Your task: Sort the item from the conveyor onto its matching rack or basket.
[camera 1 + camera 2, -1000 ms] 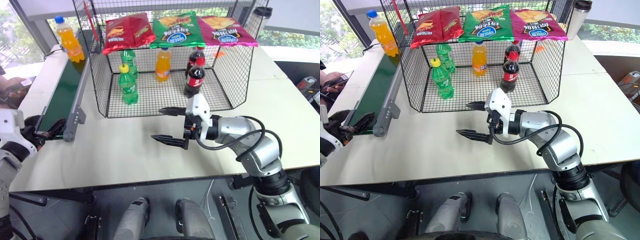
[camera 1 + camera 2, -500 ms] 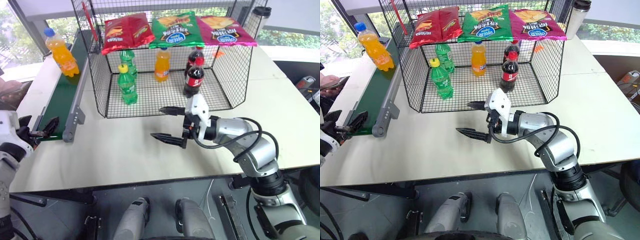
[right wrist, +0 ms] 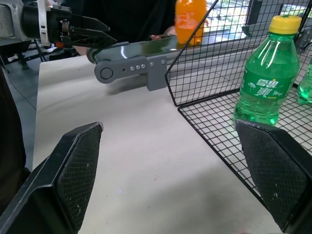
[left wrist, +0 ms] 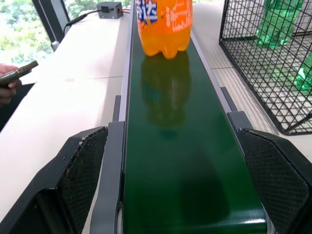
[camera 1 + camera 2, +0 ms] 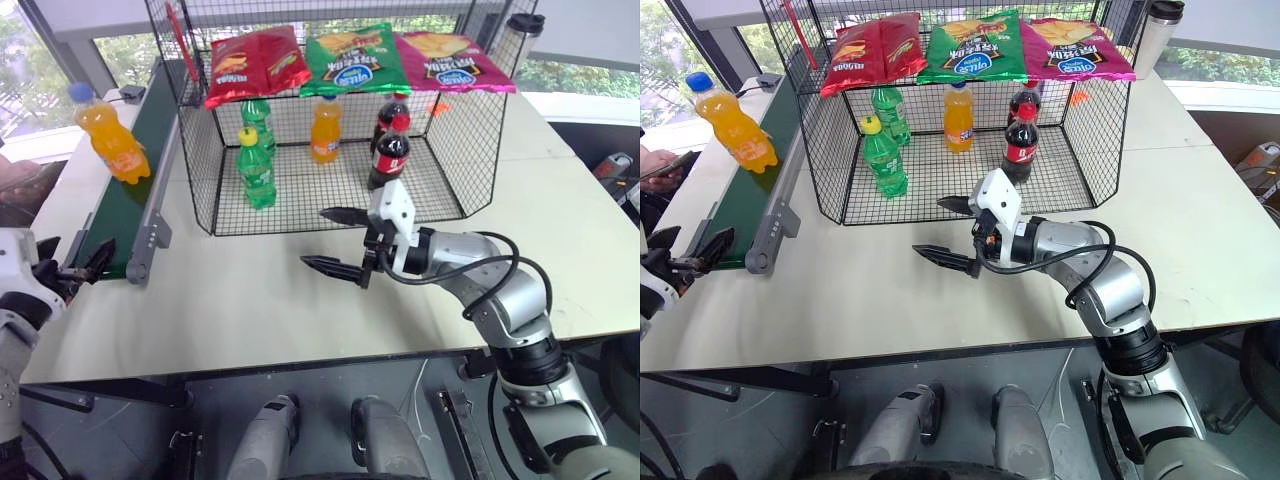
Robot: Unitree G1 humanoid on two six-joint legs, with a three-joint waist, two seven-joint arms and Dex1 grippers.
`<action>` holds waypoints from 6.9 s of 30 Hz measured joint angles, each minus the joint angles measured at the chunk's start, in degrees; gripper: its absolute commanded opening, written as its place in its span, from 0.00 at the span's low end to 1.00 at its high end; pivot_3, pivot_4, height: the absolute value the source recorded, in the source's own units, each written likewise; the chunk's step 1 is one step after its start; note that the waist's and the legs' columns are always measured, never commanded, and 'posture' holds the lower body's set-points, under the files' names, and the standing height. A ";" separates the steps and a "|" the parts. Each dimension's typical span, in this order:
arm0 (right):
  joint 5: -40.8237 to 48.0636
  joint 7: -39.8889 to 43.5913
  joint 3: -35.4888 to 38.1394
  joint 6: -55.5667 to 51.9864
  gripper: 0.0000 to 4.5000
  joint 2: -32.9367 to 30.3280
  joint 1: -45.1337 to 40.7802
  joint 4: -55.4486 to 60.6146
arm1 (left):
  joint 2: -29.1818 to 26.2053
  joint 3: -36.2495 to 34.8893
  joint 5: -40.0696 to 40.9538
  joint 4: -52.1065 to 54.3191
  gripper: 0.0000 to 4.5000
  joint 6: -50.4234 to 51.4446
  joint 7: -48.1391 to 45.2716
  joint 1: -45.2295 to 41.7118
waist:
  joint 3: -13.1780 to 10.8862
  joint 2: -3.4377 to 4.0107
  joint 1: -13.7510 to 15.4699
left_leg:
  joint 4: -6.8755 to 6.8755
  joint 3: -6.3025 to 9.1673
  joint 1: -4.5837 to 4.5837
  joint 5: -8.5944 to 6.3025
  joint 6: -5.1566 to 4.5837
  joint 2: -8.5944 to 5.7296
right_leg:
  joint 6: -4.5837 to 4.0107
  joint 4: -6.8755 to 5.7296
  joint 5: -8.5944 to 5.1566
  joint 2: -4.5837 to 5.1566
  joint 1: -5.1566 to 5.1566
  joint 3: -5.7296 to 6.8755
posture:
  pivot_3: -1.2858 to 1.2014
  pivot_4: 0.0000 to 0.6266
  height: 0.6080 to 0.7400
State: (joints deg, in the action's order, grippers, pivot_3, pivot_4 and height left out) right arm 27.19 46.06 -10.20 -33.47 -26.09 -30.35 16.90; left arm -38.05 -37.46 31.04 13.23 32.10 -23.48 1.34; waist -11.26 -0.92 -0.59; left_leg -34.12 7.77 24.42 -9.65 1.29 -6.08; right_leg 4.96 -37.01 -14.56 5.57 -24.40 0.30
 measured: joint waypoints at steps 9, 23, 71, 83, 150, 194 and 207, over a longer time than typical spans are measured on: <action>0.00 -0.11 0.03 -0.04 1.00 -0.35 0.61 0.00 | 0.01 0.86 -1.24 -1.89 1.00 -0.73 -0.09 -1.69 | 0.00 0.00 -0.13 | 0.00 0.00 0.00 0.00 0.00 0.00 | 0.01 0.00 0.00 0.00 -0.01 0.00 | 0.52 0.24 0.99; -0.07 -0.31 0.03 -0.62 1.00 -0.37 -1.13 -0.39 | 0.60 2.95 -2.30 -3.91 1.00 -2.89 -0.15 -3.67 | 0.00 0.00 -0.07 | 0.00 0.00 0.00 0.00 0.00 0.00 | 0.01 0.00 0.01 0.00 0.00 0.00 | 0.52 0.24 0.99; 0.67 -3.25 1.88 -5.72 1.00 1.17 -3.06 0.78 | 9.80 47.27 -7.48 -11.36 0.66 -7.89 -28.93 -28.38 | 0.01 -0.09 -0.20 | 0.06 -0.06 0.04 0.11 -0.17 -0.01 | 0.20 -0.02 0.14 -0.02 -0.06 -0.02 | 0.52 0.24 0.99; 0.62 -4.06 1.88 -6.04 1.00 1.42 -3.07 0.78 | 13.76 47.74 -9.15 -13.08 0.66 -7.75 -29.35 -29.76 | 0.01 -0.10 -0.09 | 0.02 -0.06 0.04 0.11 -0.18 -0.02 | 0.25 -0.05 0.17 -0.03 -0.05 -0.01 | 0.52 0.24 0.99; -13.40 -19.09 3.91 8.93 0.45 12.62 -14.50 -26.05 | 10.81 32.21 -8.05 1.41 0.99 -2.26 -12.47 -19.49 | 0.01 -0.09 -0.20 | -0.04 -0.06 0.00 0.15 -0.13 -0.03 | 0.34 -0.16 0.32 -0.21 -0.06 -0.03 | 0.52 0.24 0.99; -20.19 -25.08 8.37 27.46 0.99 19.75 -23.04 -47.58 | 12.34 33.60 -6.70 3.48 1.00 -1.10 -8.59 -19.41 | 0.02 -0.06 -0.53 | -0.03 -0.07 -0.05 0.17 -0.09 0.01 | 0.30 -0.23 0.34 -0.36 -0.08 -0.10 | 0.52 0.24 0.99; -14.23 -14.86 7.48 5.27 0.99 8.12 -4.87 -12.92 | 12.75 34.40 -6.74 3.42 1.00 -1.19 -8.67 -17.39 | 0.02 -0.06 -0.20 | -0.02 -0.07 -0.04 0.16 -0.11 0.03 | 0.30 -0.21 0.33 -0.31 -0.07 -0.14 | 0.52 0.24 0.99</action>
State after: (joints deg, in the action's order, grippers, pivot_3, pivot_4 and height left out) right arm 12.96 31.21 -2.72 -28.19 -17.97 -35.22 3.98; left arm -25.31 -3.06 24.29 16.65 30.91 -32.15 -16.05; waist -11.24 -0.97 -0.79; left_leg -34.15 7.70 24.38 -9.50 1.18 -6.06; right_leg 5.26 -37.22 -14.24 5.27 -24.47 0.17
